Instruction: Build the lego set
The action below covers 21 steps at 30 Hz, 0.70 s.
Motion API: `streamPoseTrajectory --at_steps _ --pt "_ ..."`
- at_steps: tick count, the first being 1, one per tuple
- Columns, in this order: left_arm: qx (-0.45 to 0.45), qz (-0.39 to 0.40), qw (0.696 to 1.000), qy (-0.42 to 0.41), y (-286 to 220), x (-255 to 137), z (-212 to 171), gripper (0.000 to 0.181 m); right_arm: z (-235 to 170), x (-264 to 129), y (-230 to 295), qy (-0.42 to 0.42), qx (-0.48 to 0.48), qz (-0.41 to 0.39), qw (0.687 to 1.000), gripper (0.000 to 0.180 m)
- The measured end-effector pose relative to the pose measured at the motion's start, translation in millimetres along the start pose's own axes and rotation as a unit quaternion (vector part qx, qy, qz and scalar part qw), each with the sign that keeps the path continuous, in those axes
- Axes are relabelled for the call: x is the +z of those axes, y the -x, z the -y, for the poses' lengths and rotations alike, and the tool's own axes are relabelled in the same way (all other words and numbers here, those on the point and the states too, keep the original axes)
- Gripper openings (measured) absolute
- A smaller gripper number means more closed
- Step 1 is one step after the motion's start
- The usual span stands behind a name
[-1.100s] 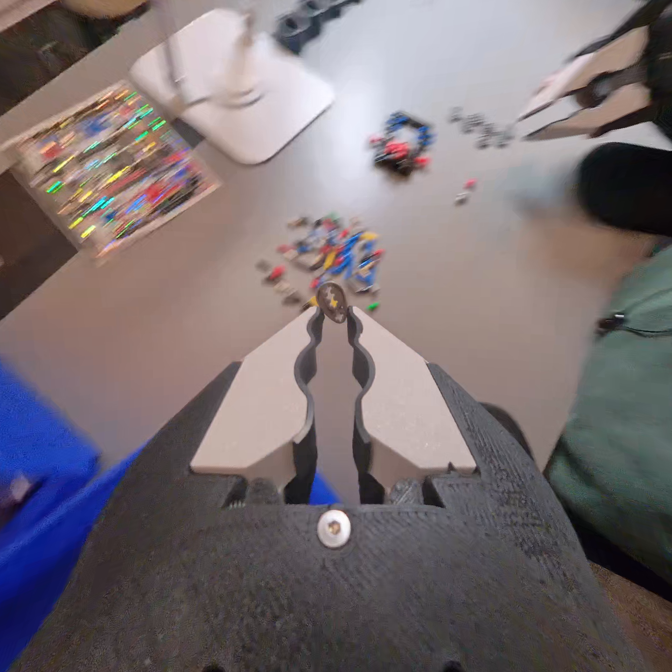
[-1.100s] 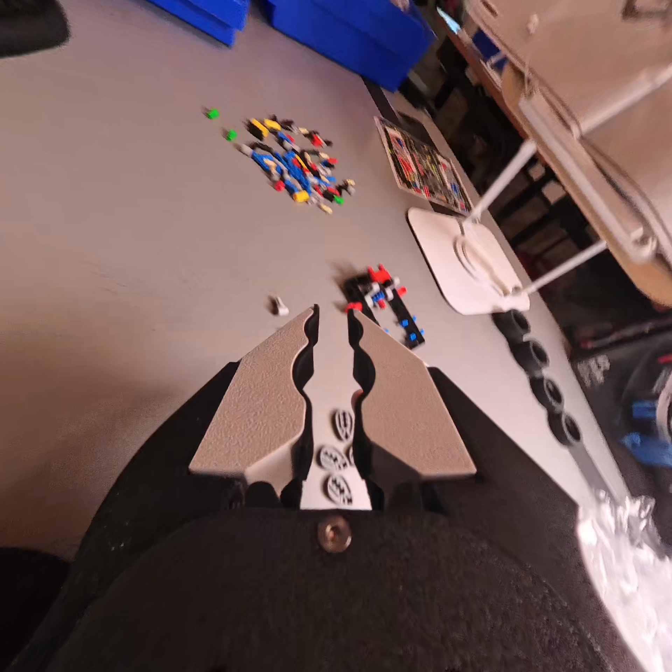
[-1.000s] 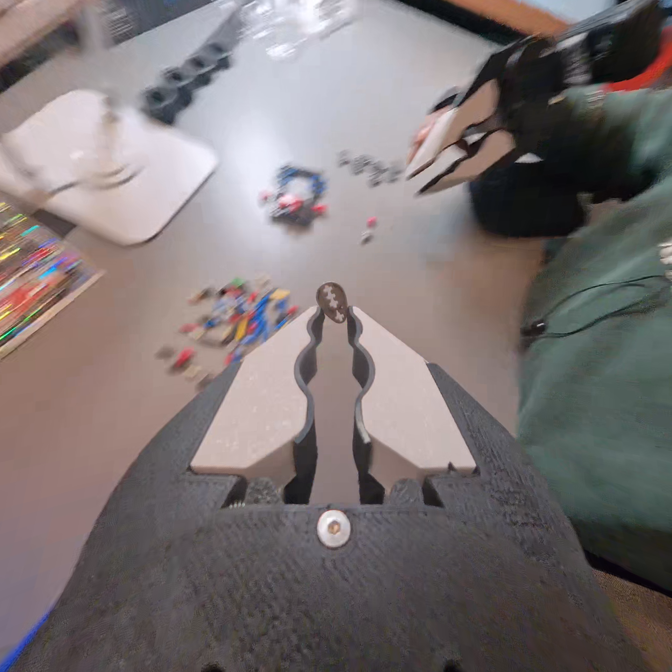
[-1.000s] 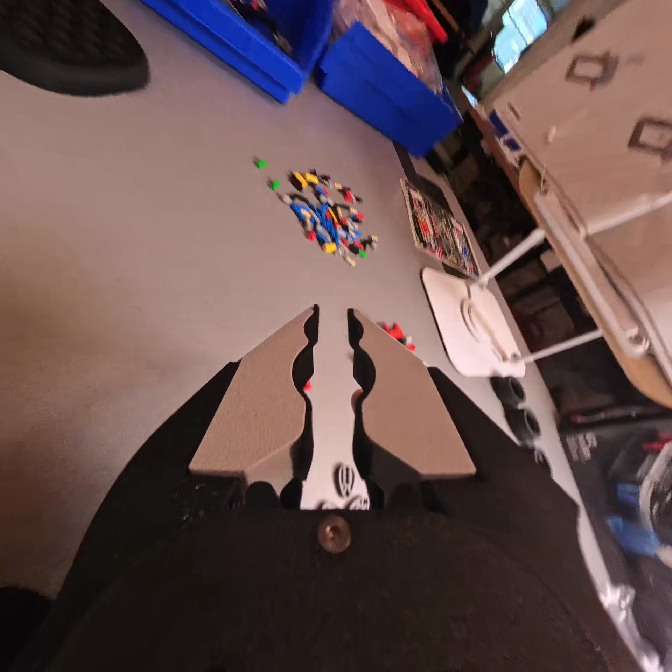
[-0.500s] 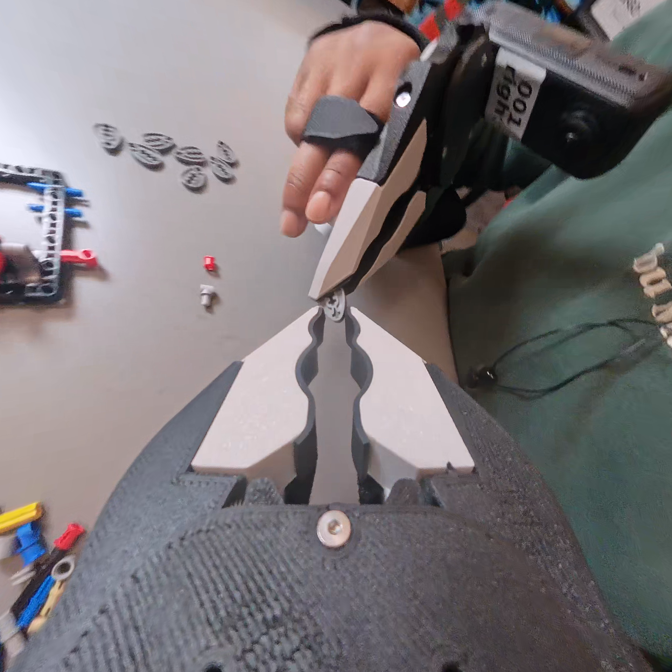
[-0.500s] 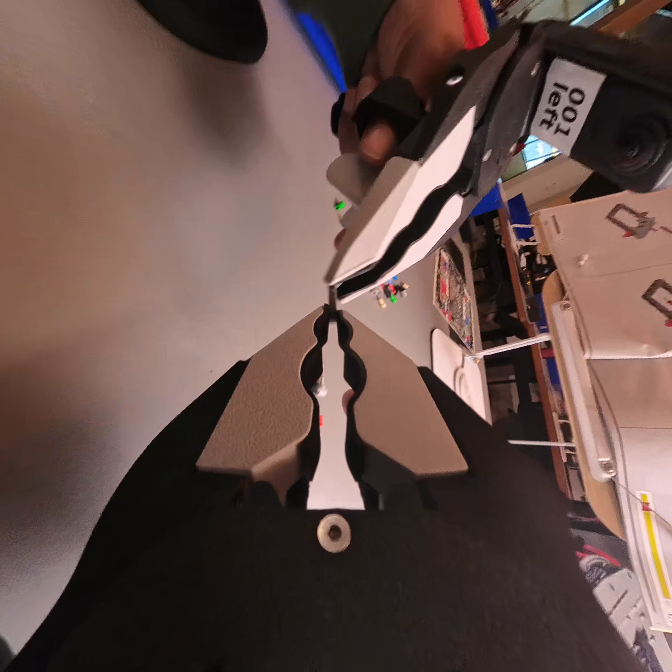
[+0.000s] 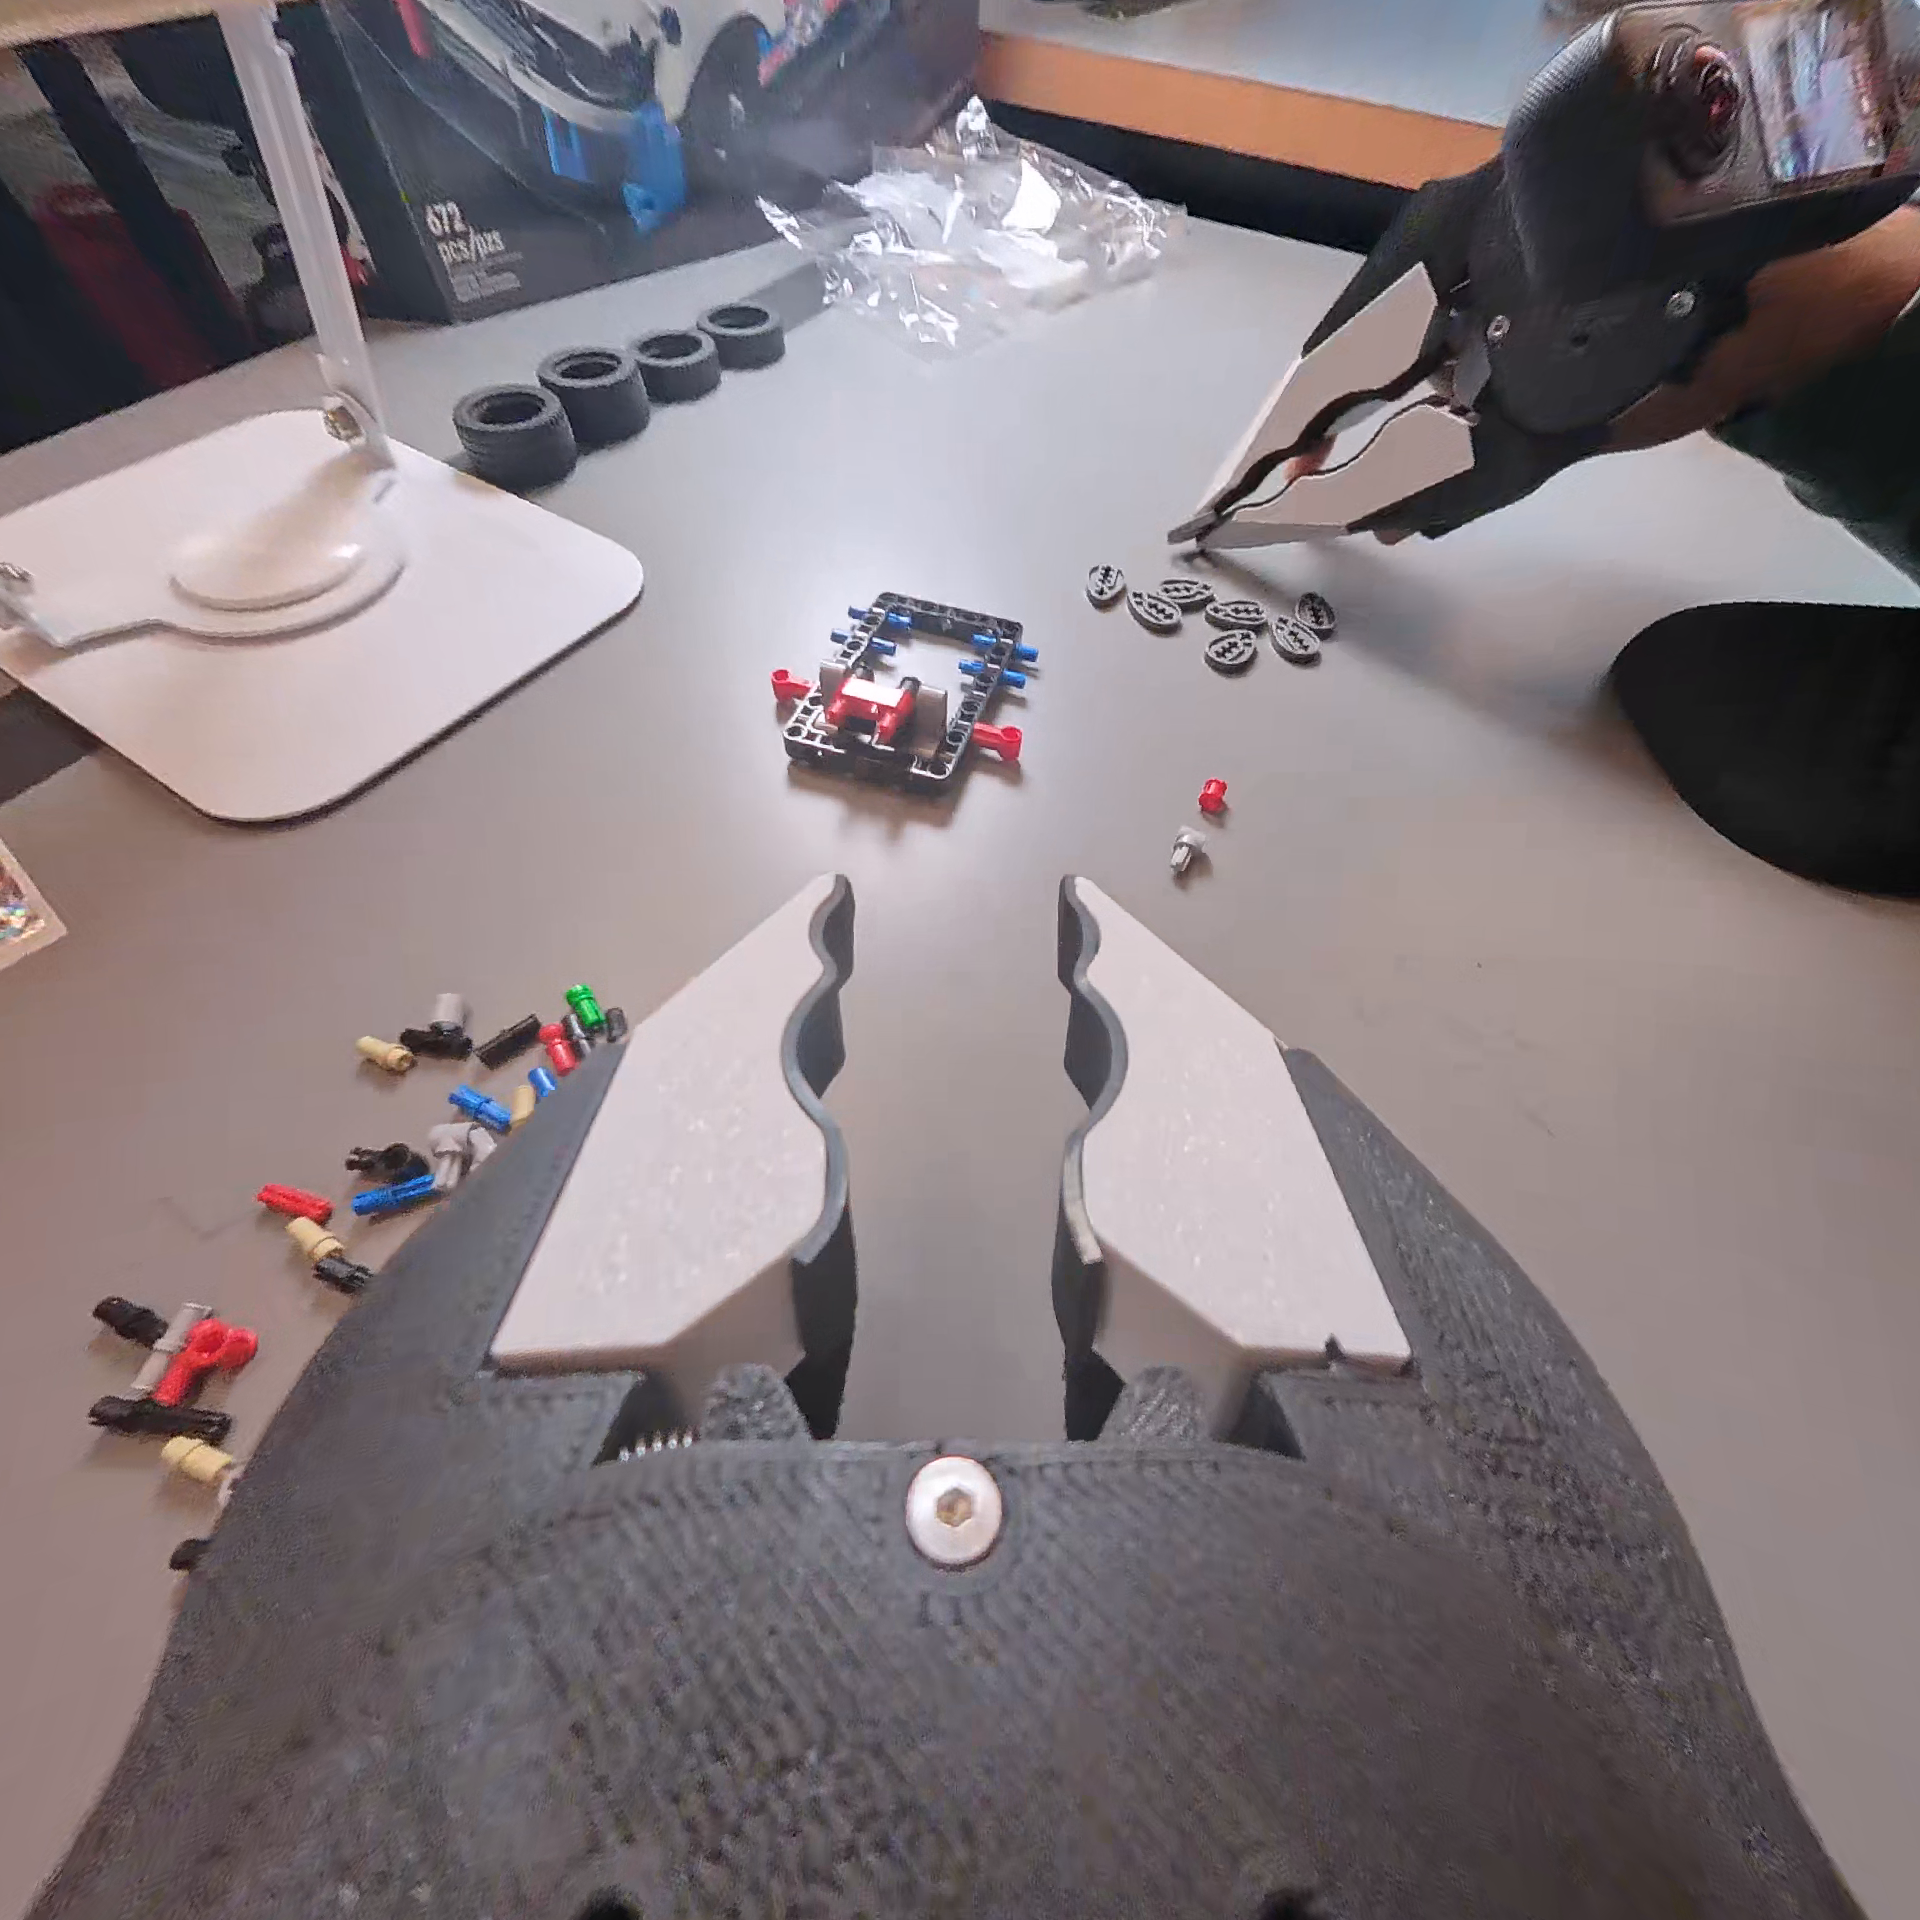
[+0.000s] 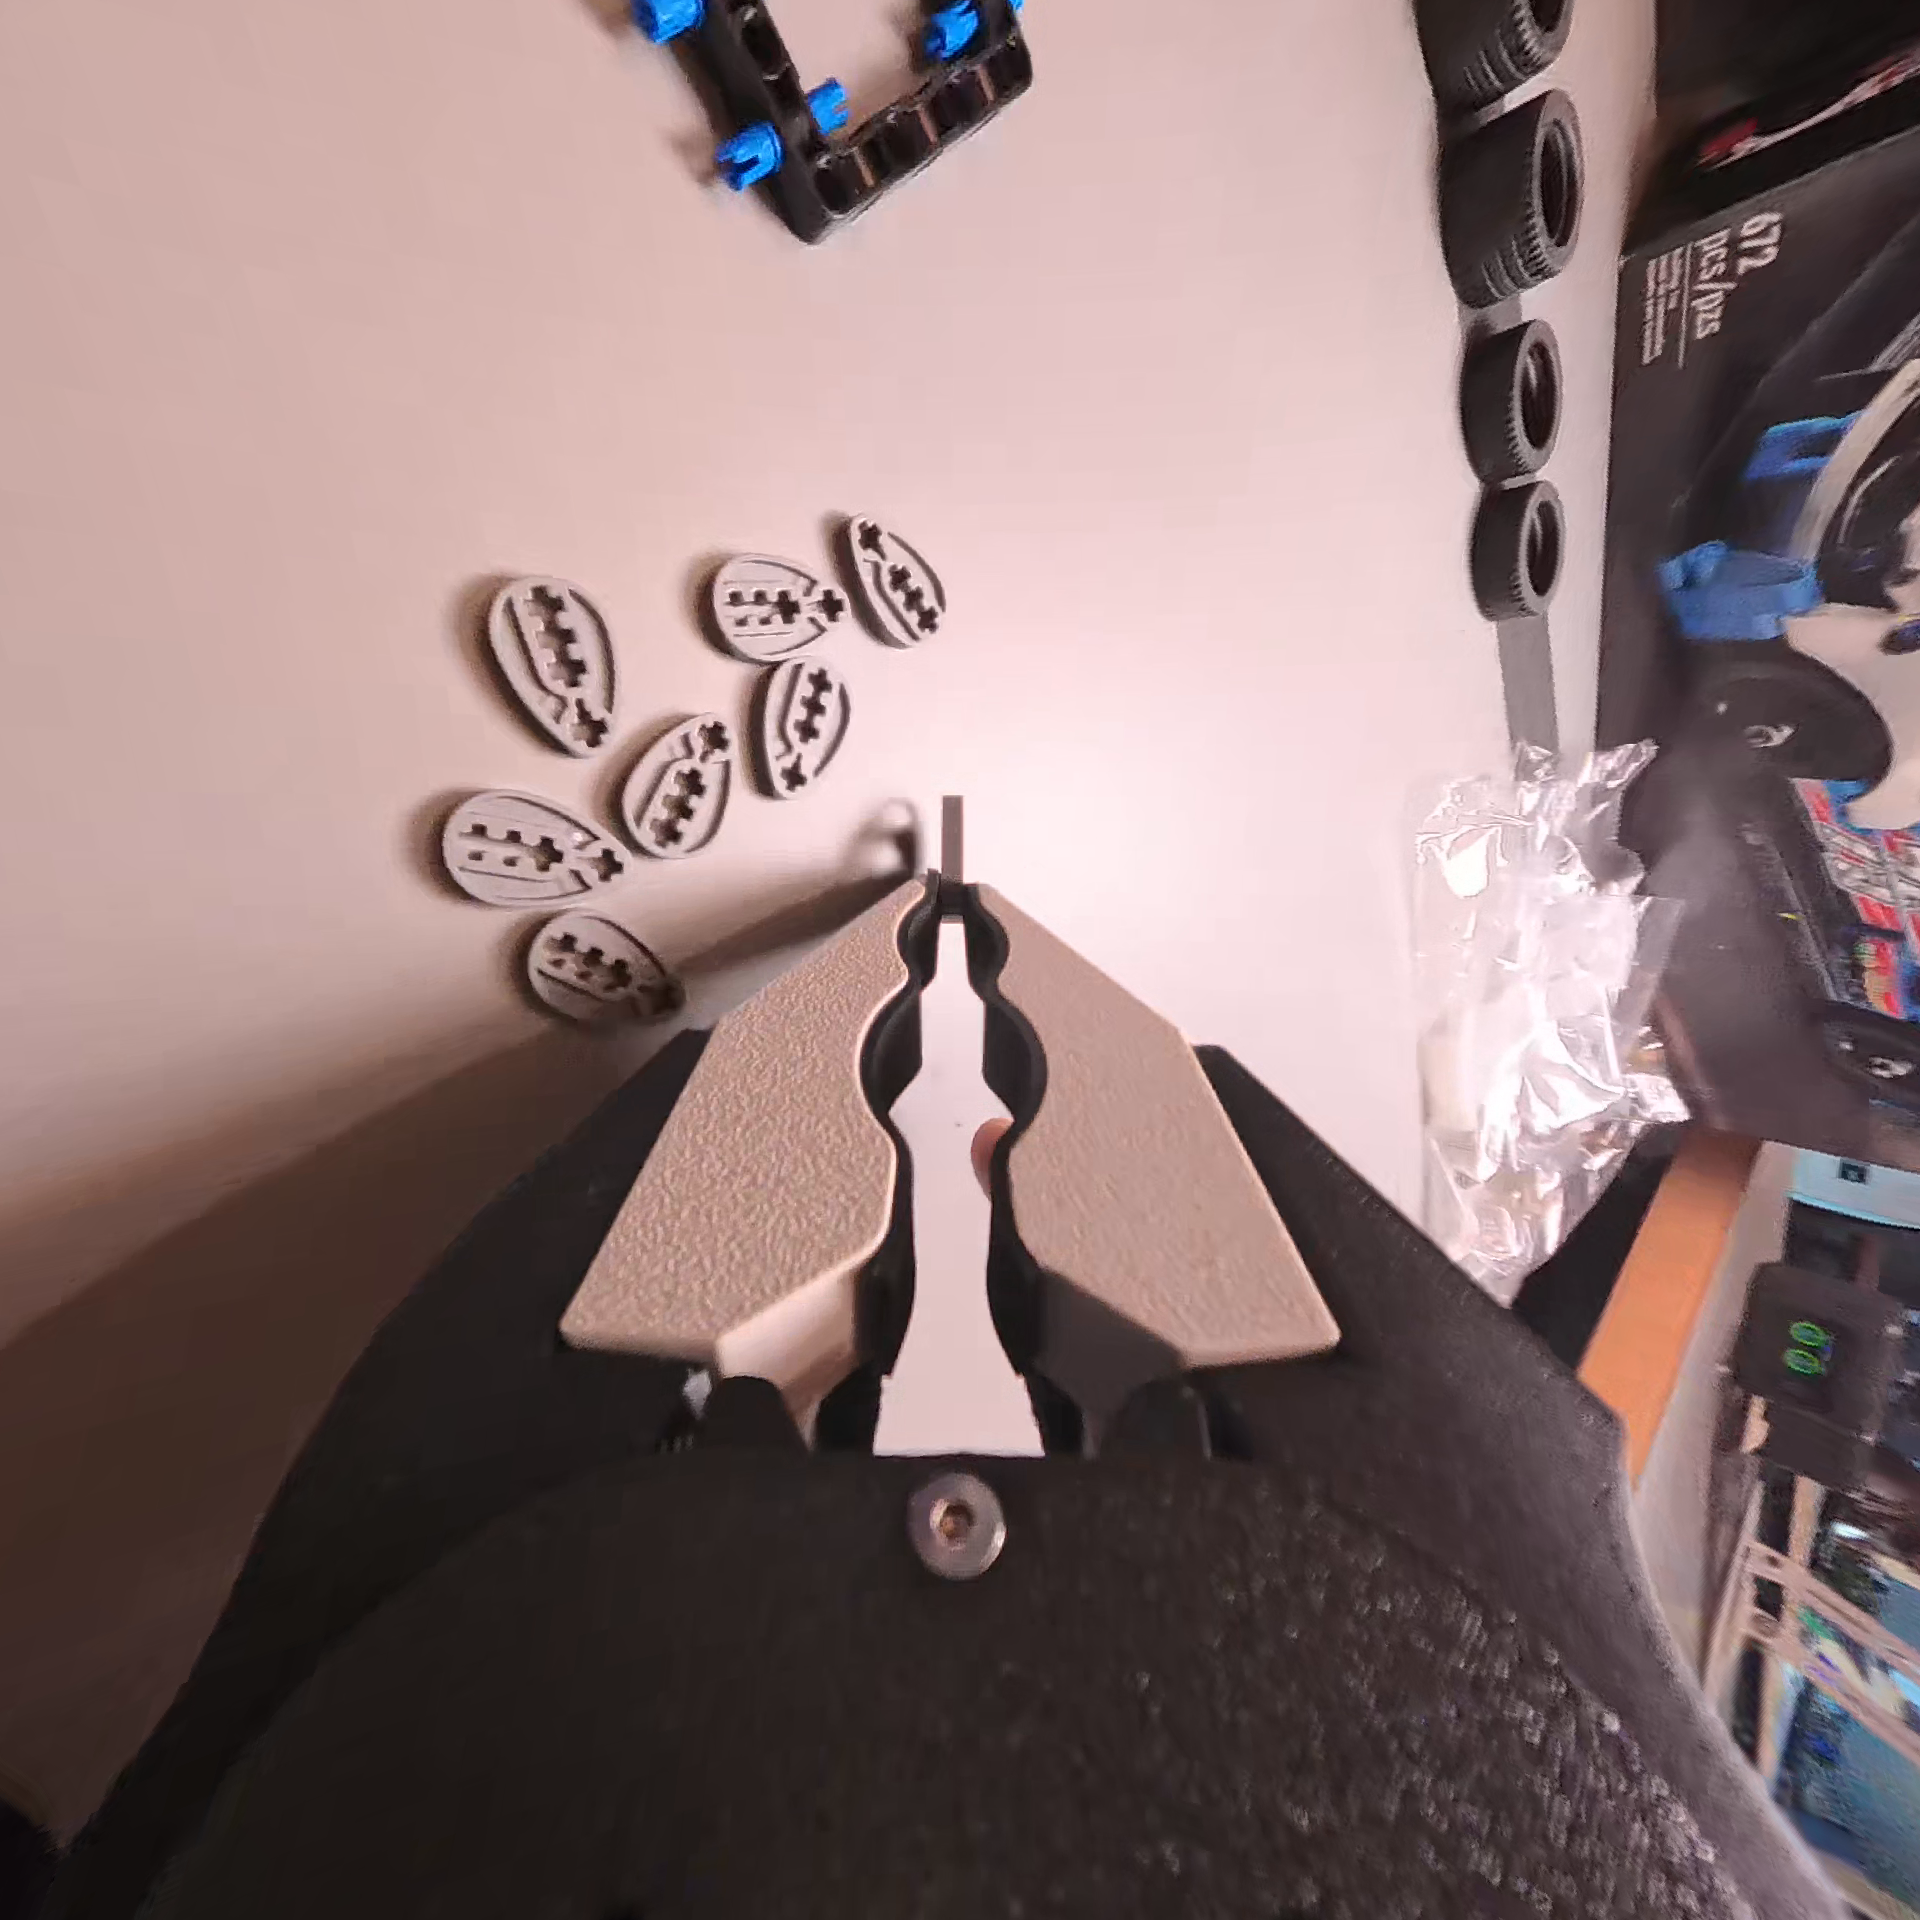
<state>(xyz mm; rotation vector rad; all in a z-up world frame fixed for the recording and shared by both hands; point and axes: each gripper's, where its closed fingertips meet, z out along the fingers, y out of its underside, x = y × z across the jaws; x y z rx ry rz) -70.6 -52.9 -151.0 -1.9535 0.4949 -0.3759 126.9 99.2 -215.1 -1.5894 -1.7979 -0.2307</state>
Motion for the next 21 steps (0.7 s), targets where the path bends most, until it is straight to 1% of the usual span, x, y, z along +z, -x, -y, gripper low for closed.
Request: streamPoseTrajectory --at_steps 5,7,9,11,13,14,17,19,21 --pt "0.012 0.009 1.0 0.004 -1 2 -6 0.039 1 -3 4 -0.006 0.031 0.021 0.999 0.002" --pt "0.015 0.007 1.0 0.009 -3 3 -8 0.04 4 -6 7 -0.02 0.049 0.036 0.998 0.007" --pt "0.018 0.009 1.0 0.01 -4 4 -8 0.04 8 -12 8 -0.043 0.075 0.052 0.995 0.012" --pt "0.021 0.012 1.0 0.008 -3 4 -8 0.04 20 -23 4 -0.089 0.117 0.065 0.987 0.016" --pt "0.022 0.016 1.0 0.002 -2 4 -6 0.04 39 -41 -7 -0.162 0.174 0.069 0.969 0.02" --pt "0.022 0.019 1.0 -0.003 -1 3 -5 0.04 51 -52 -13 -0.206 0.203 0.072 0.955 0.022" --pt "0.019 0.03 0.999 -0.02 4 2 -1 0.04 84 -84 -21 -0.326 0.28 0.09 0.898 0.03" --pt "0.016 0.038 0.999 -0.035 7 0 3 0.04 97 -96 -21 -0.375 0.318 0.096 0.865 0.032" --pt "0.014 0.049 0.997 -0.05 12 -2 6 0.04 105 -98 -16 -0.407 0.335 0.098 0.844 0.034"
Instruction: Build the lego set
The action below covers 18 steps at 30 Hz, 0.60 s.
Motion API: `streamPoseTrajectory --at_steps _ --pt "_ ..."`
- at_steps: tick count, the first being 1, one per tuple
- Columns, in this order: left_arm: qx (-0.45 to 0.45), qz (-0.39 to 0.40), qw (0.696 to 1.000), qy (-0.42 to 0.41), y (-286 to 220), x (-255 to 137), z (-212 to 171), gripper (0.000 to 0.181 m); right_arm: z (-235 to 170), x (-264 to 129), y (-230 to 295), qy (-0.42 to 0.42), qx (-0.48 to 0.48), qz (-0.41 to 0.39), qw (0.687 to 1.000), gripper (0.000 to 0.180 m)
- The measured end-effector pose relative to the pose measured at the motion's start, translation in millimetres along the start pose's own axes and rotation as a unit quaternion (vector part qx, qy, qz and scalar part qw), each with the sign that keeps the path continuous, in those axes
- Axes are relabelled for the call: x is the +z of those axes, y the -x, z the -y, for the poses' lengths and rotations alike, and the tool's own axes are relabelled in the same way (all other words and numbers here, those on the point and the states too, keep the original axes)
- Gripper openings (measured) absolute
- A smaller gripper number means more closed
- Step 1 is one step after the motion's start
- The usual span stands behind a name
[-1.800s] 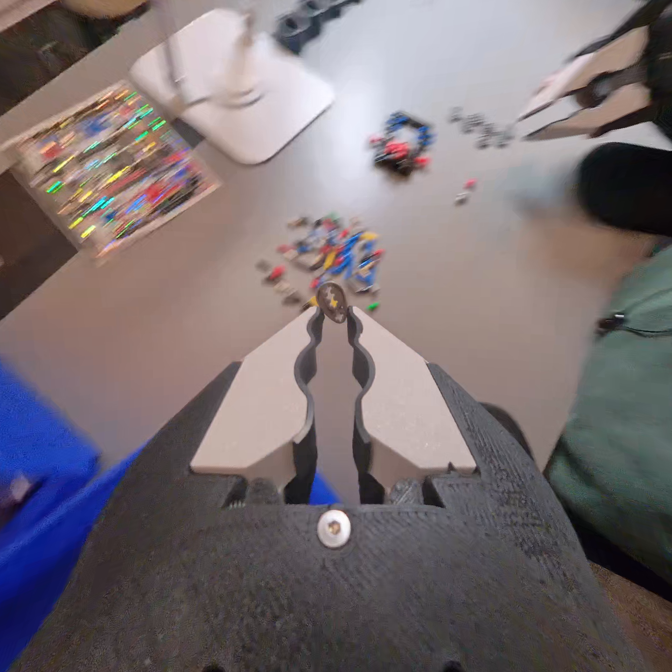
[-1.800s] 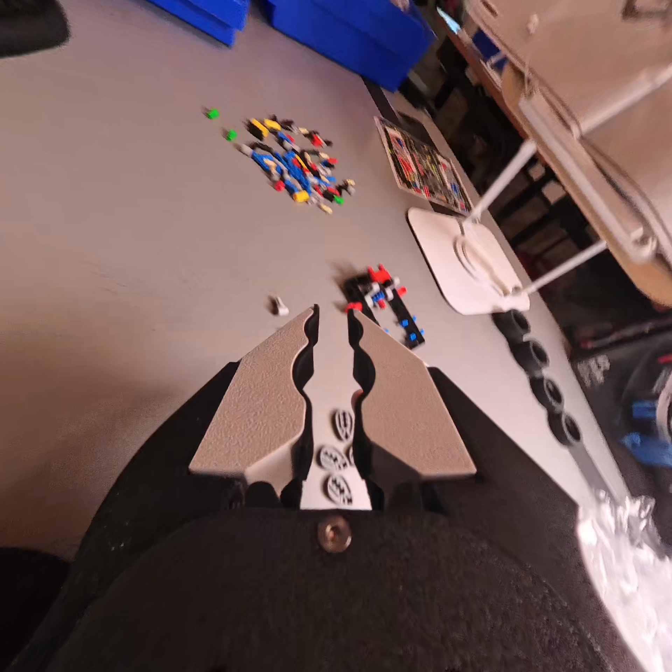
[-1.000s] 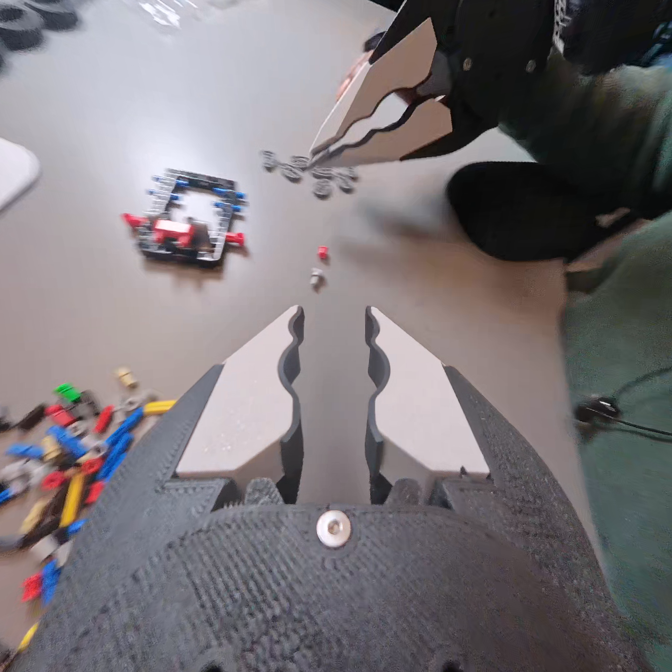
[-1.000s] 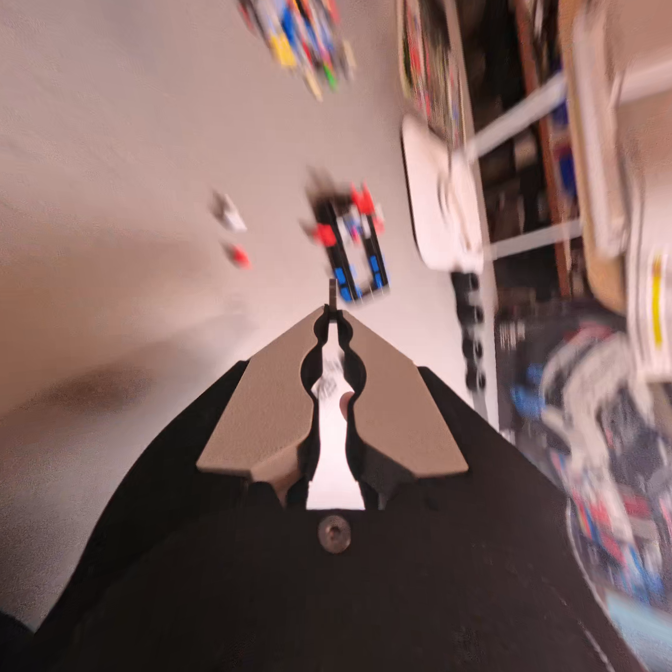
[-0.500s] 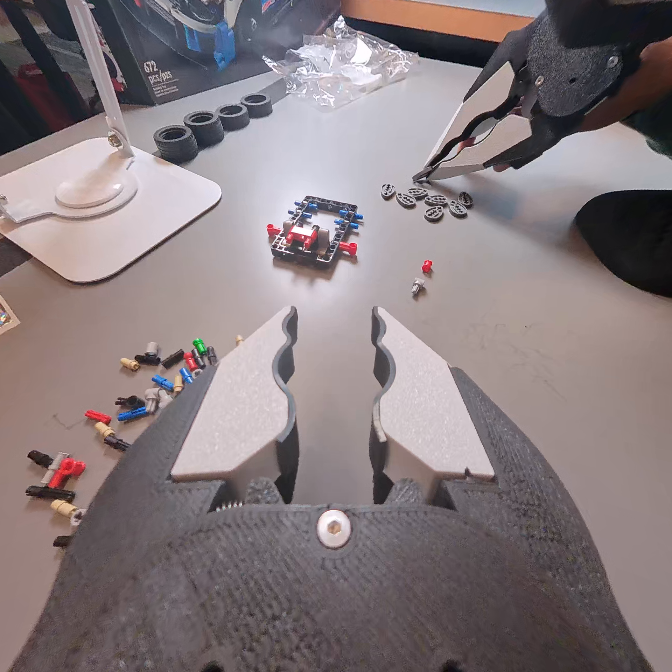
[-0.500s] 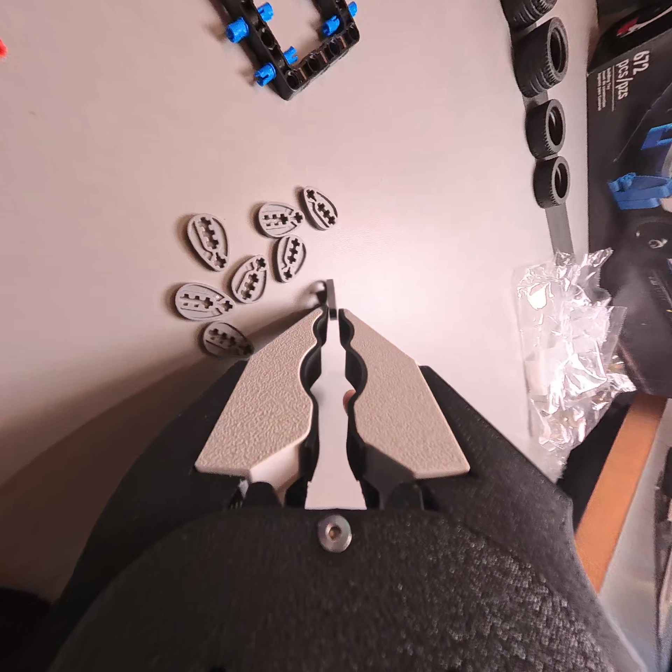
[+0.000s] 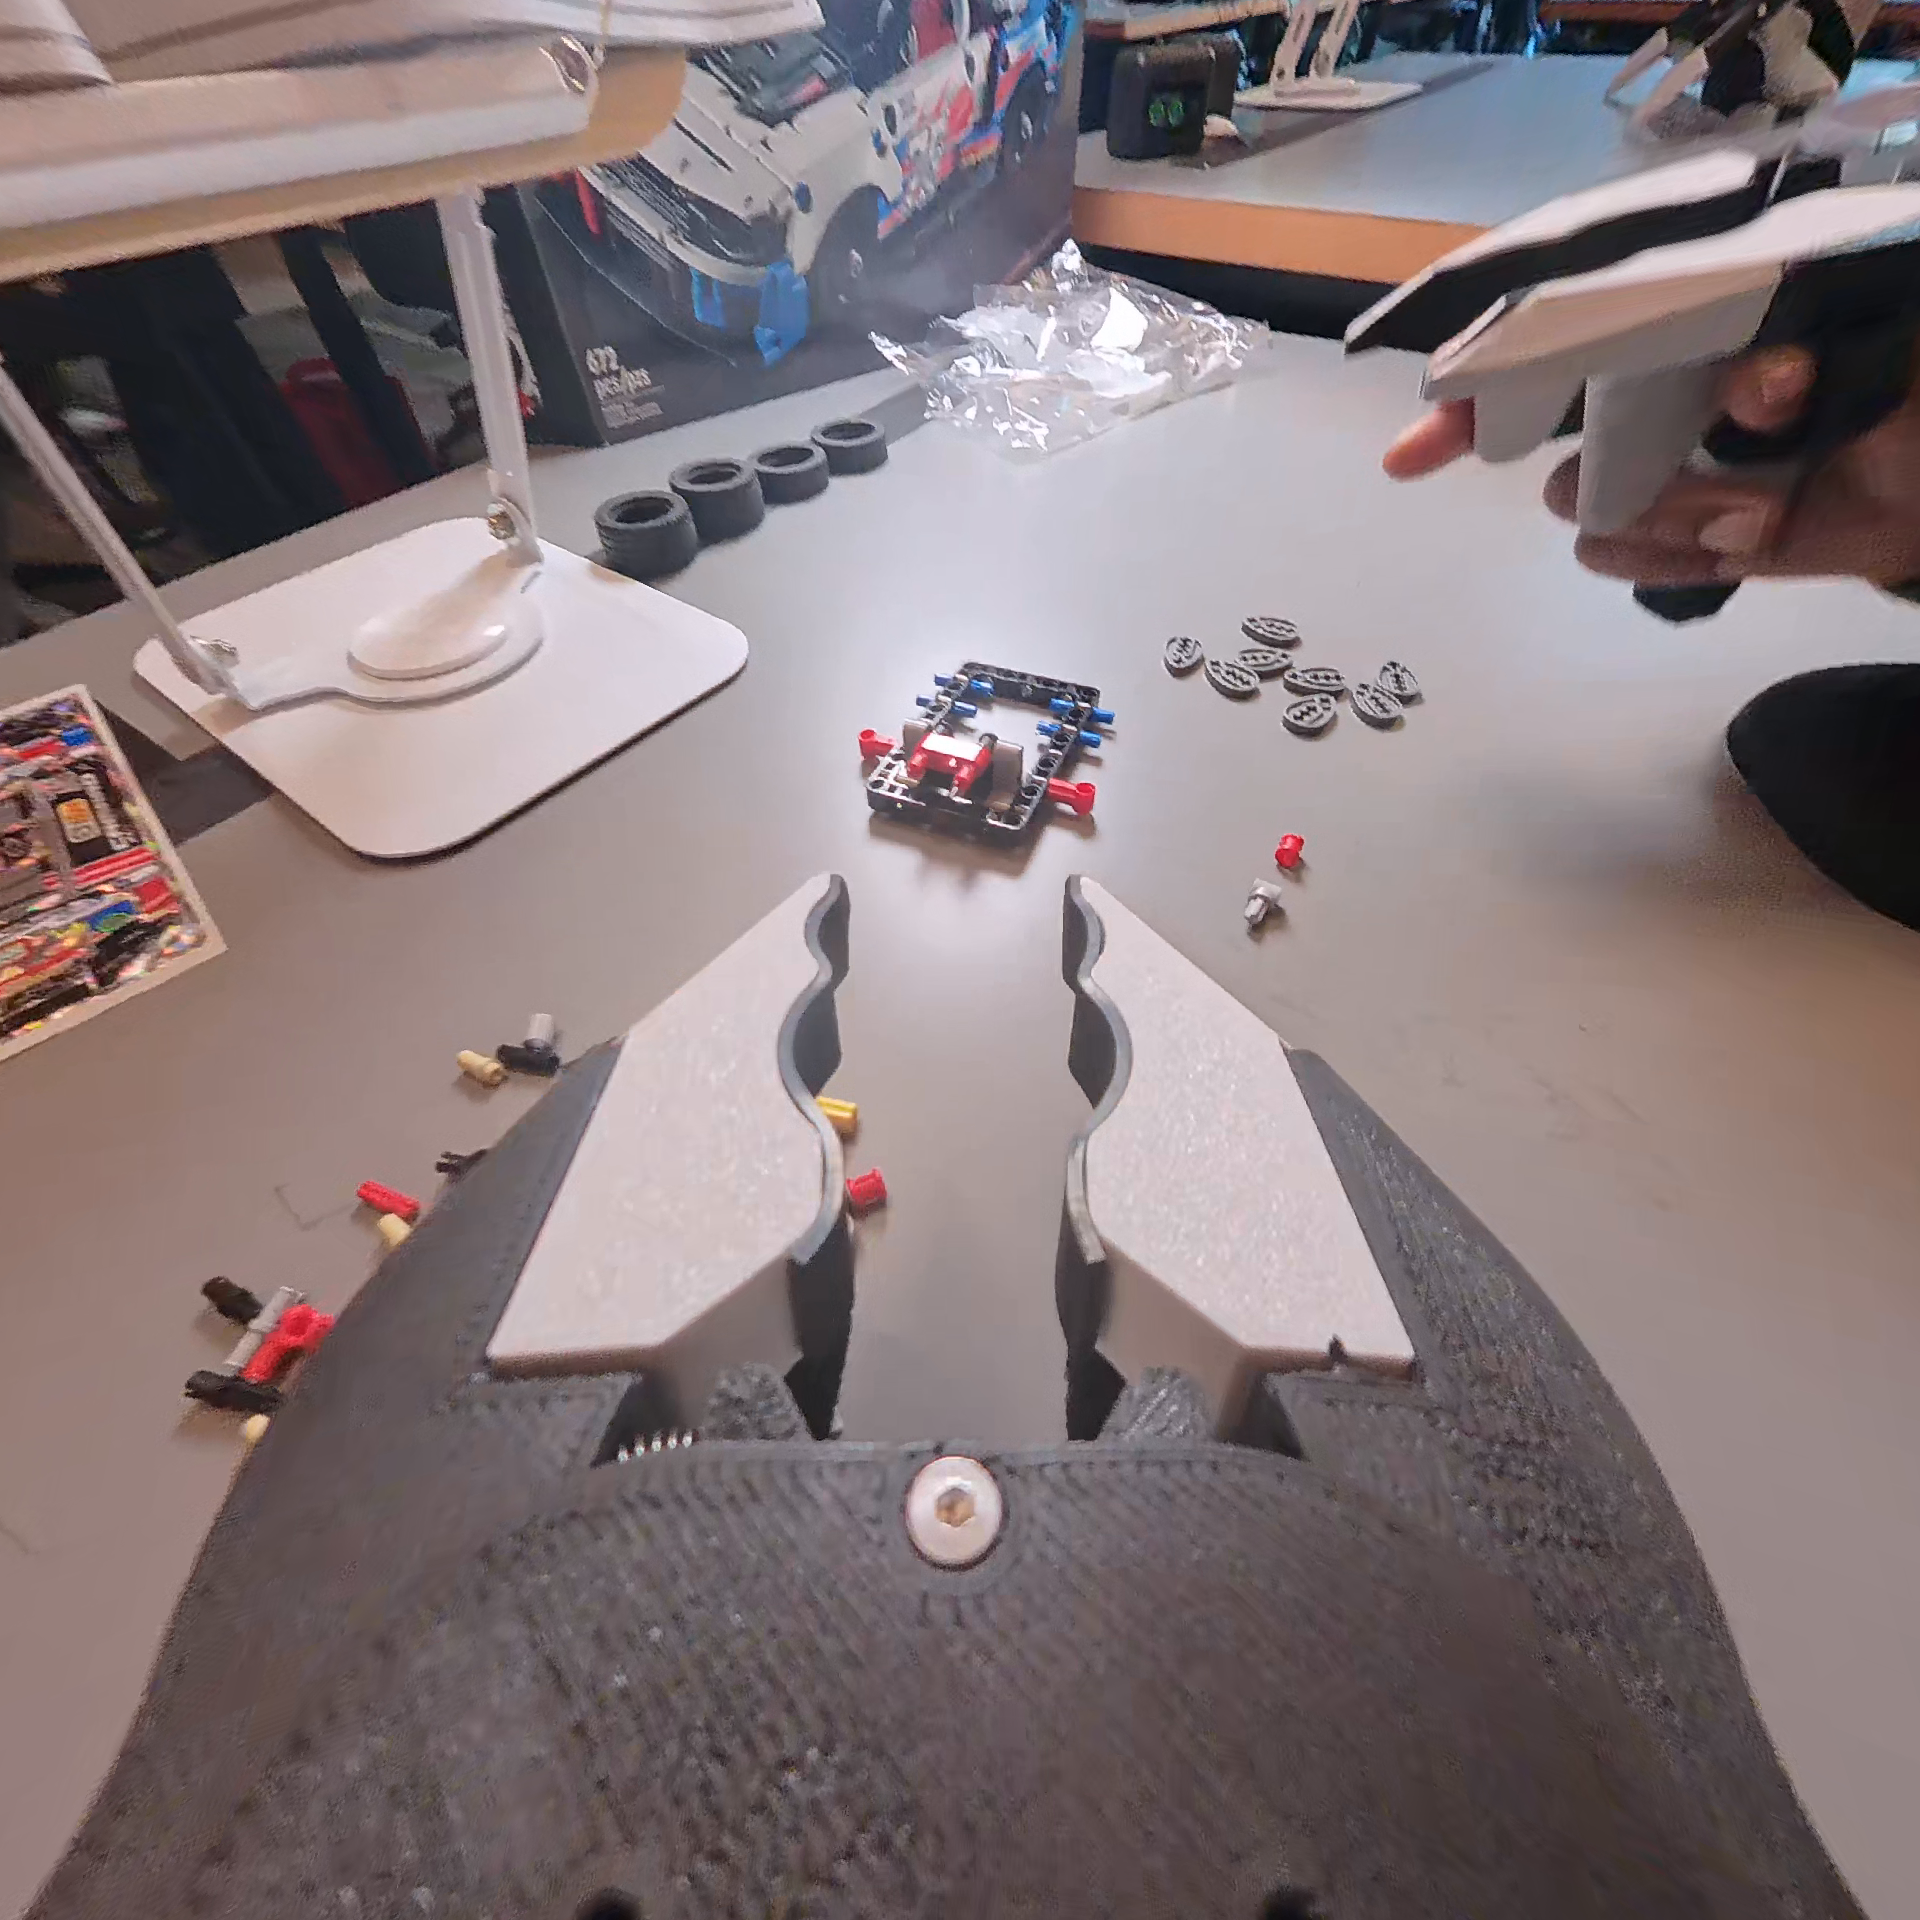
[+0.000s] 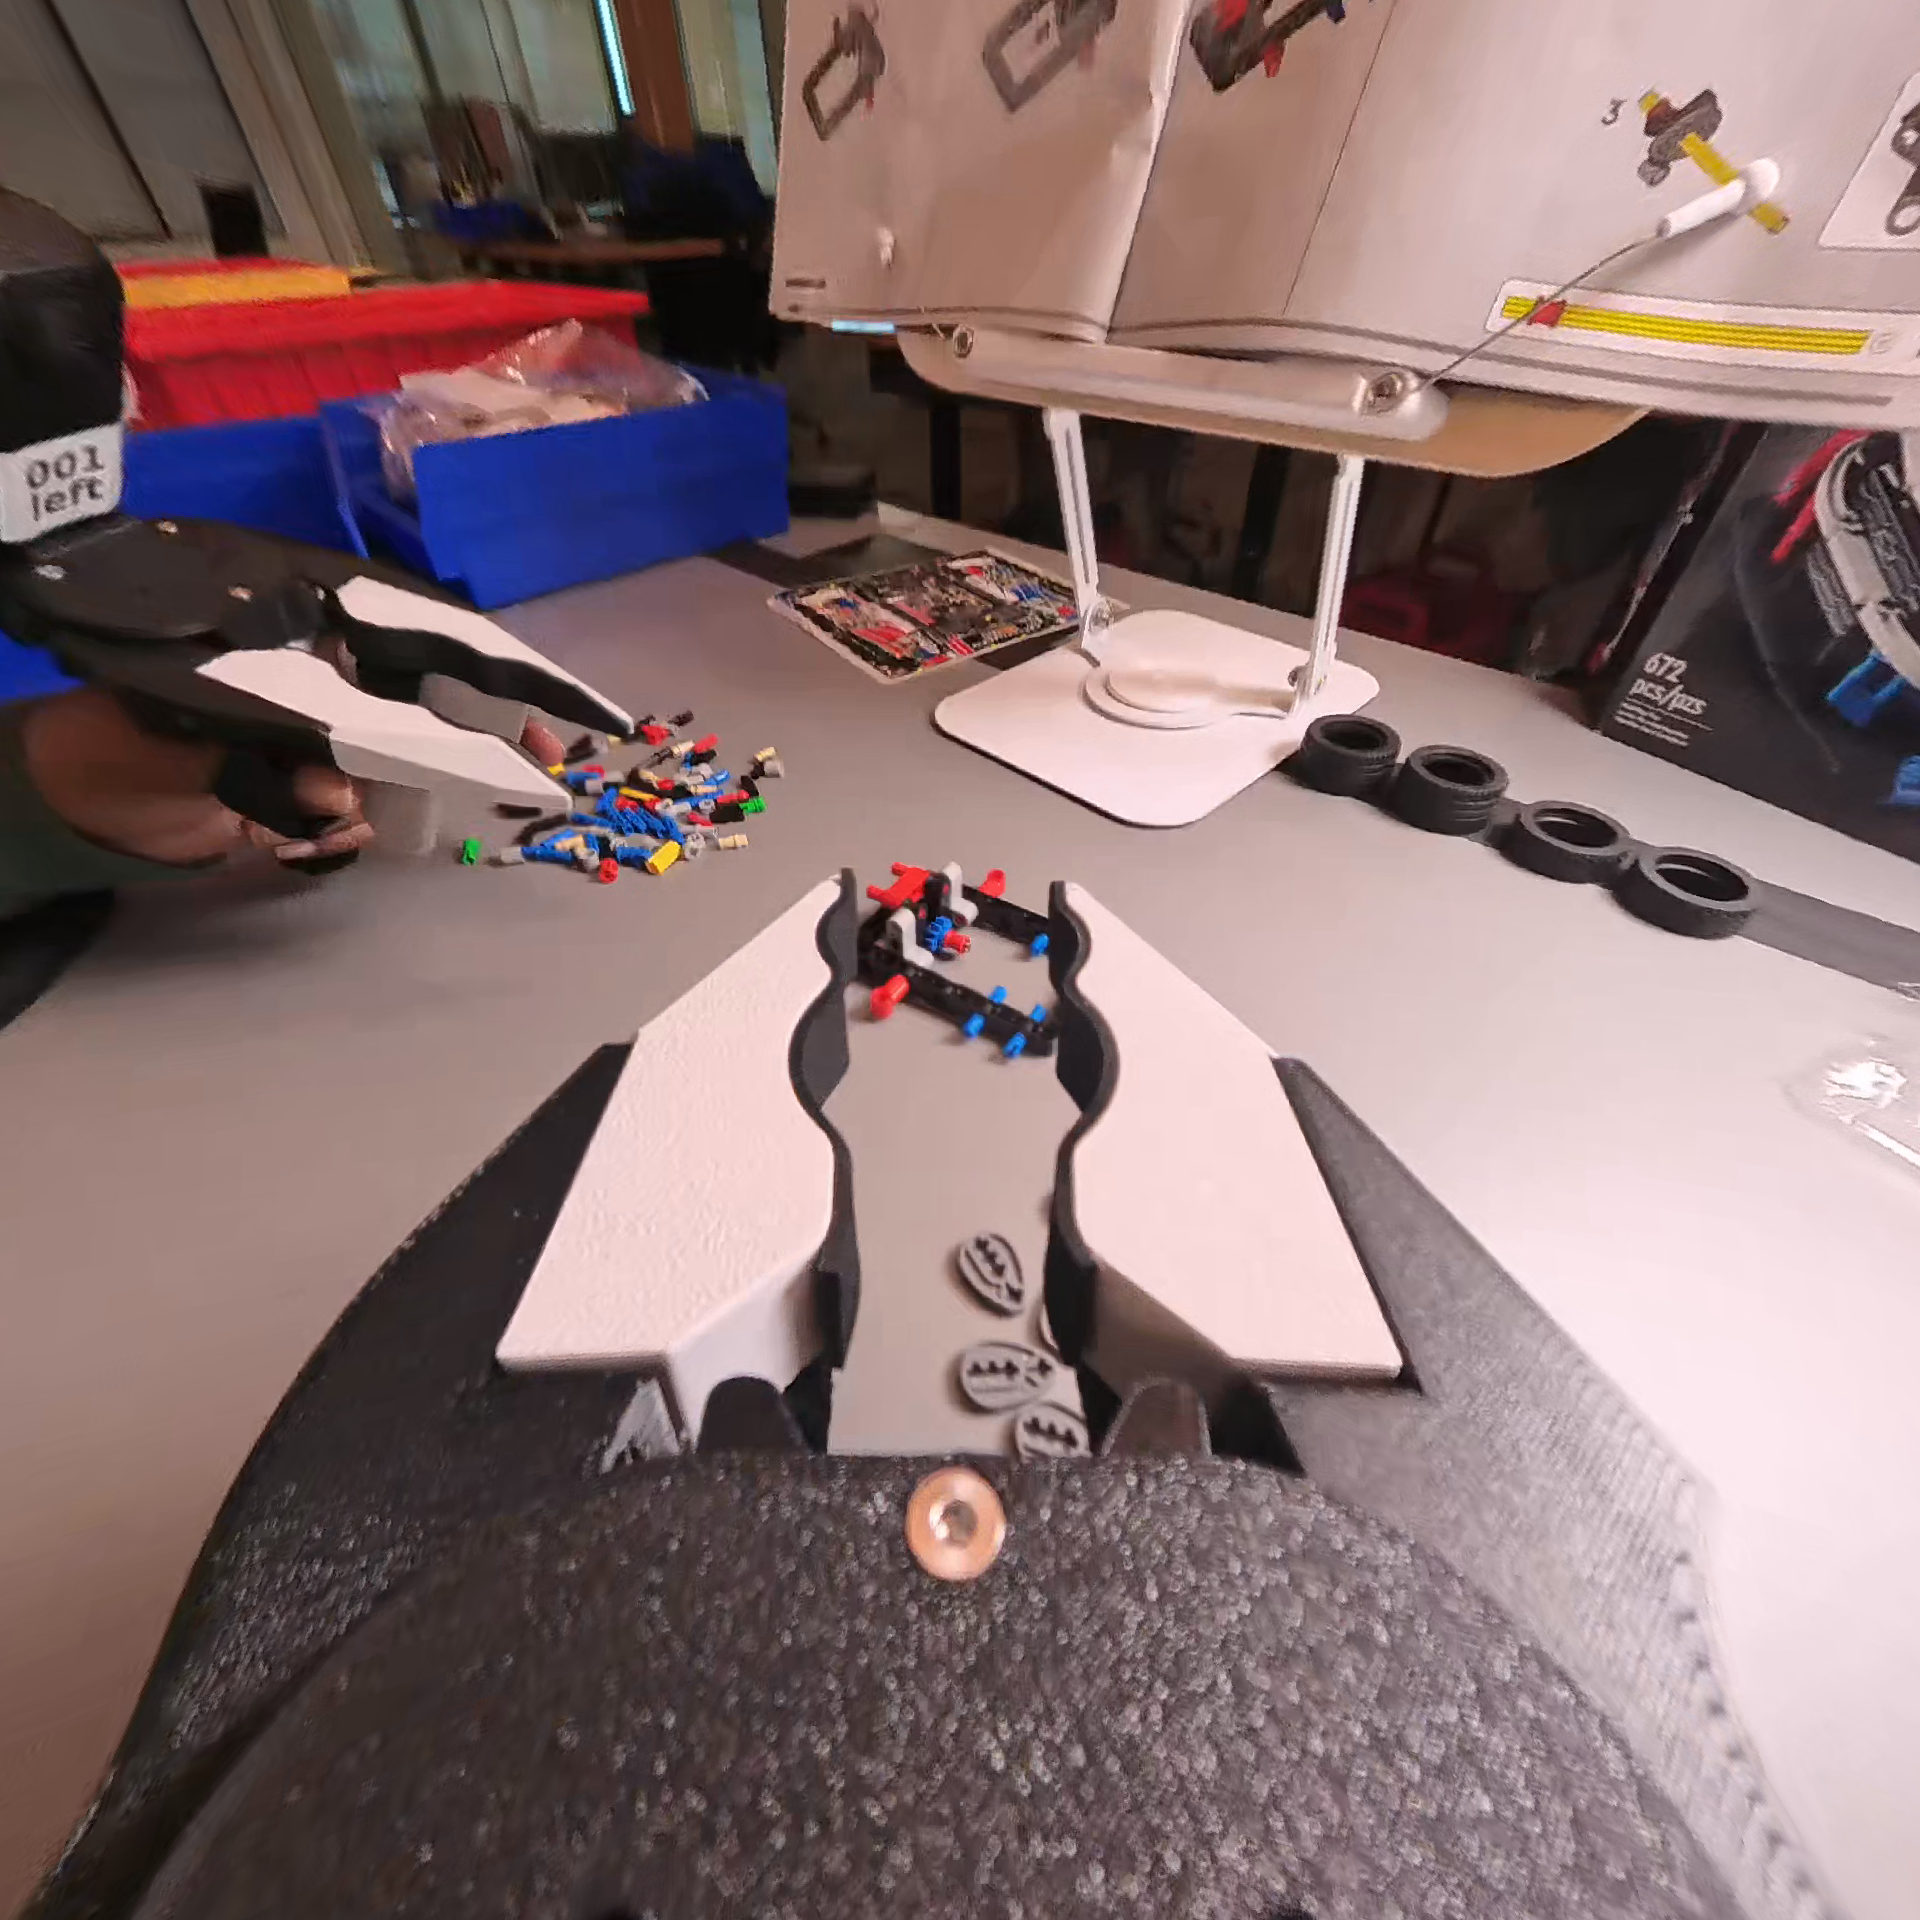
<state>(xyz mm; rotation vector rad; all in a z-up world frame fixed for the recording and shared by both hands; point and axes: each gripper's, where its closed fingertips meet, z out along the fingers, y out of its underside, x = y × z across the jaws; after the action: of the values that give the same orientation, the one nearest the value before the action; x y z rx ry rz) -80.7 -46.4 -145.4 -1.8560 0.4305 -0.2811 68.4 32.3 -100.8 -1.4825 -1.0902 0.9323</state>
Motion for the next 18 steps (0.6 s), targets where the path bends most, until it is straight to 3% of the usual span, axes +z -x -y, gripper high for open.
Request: streamPoseTrajectory --at_steps 3,13,18 --pt "-0.001 0.017 1.0 -0.022 7 -3 5 0.04 -9 6 1 -0.006 -0.015 -0.011 1.0 0.034" --pt "-0.025 0.059 0.995 -0.073 32 -11 16 0.039 -10 5 -17 -0.031 -0.037 -0.045 0.998 0.0" --pt "0.019 0.148 0.981 -0.124 67 -56 59 0.028 -6 -3 -21 -0.038 -0.027 -0.035 0.998 0.0"
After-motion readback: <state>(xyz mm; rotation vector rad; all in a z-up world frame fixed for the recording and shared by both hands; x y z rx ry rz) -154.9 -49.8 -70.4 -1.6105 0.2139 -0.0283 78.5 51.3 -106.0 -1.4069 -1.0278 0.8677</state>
